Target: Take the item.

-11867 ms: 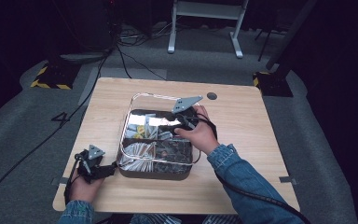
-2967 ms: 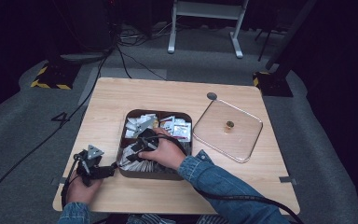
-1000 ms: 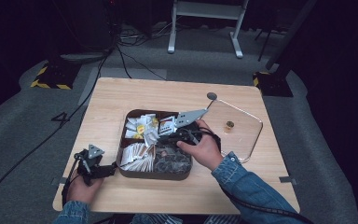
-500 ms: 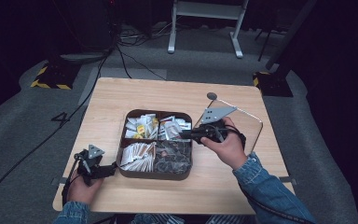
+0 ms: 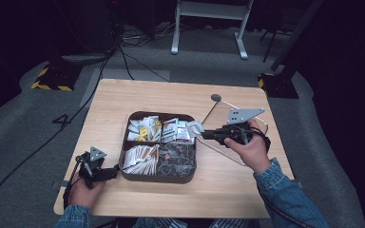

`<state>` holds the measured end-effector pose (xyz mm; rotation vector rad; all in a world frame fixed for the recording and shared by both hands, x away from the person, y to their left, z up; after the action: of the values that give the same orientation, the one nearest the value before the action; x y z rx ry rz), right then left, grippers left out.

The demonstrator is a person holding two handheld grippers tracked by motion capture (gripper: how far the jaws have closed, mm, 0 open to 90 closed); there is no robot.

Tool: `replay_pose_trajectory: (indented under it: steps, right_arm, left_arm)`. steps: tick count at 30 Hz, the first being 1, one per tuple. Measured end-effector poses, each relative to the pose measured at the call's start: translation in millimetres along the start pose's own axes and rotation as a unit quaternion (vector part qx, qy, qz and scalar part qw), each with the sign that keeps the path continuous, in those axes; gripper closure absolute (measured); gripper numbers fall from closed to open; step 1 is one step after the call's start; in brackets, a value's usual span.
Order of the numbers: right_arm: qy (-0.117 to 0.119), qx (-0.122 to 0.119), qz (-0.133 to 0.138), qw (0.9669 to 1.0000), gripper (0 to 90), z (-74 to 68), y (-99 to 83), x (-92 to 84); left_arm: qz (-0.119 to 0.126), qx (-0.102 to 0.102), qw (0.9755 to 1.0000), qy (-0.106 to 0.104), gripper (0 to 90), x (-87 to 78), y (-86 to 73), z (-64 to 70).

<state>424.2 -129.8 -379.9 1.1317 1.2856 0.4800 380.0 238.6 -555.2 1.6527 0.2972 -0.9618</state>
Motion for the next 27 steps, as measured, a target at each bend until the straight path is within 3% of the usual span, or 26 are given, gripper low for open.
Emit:
replay_pose_trajectory:
  steps: [6, 12, 16, 27]
  right_arm:
    - [-0.001, 0.012, 0.016, 0.9998, 90.0, -2.5, -14.9, -11.5]
    - [-0.006, 0.015, 0.007, 0.9998, 90.0, -5.6, -33.6, -17.0]
    - [-0.009, 0.025, 0.018, 0.9995, 90.0, -4.2, -45.5, -21.6]
    - [-0.019, 0.054, -0.031, 0.9979, 90.0, 8.5, -85.8, -16.4]
  left_arm:
    - [0.001, -0.001, 1.0000, 0.000, 19.1, 0.1, 0.2, 0.0]
    - [0.001, 0.000, 1.0000, 0.000, 19.1, 0.1, 0.1, 0.0]
    - [0.001, -0.001, 1.0000, 0.000, 19.1, 0.1, 0.2, 0.0]
    - [0.001, -0.001, 1.0000, 0.000, 19.0, 0.2, 0.3, -0.1]
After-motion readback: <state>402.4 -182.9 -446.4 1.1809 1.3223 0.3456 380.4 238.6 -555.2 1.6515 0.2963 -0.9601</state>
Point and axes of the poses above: each handheld gripper's, and its own axes: x roughly forward along the jaws, y roughly out of its top, z roughly to its right, the point moved 7 cm from there along x, roughly forward along the jaws, and after that the axes turned 4 degrees about x, right-handed, at the moved point
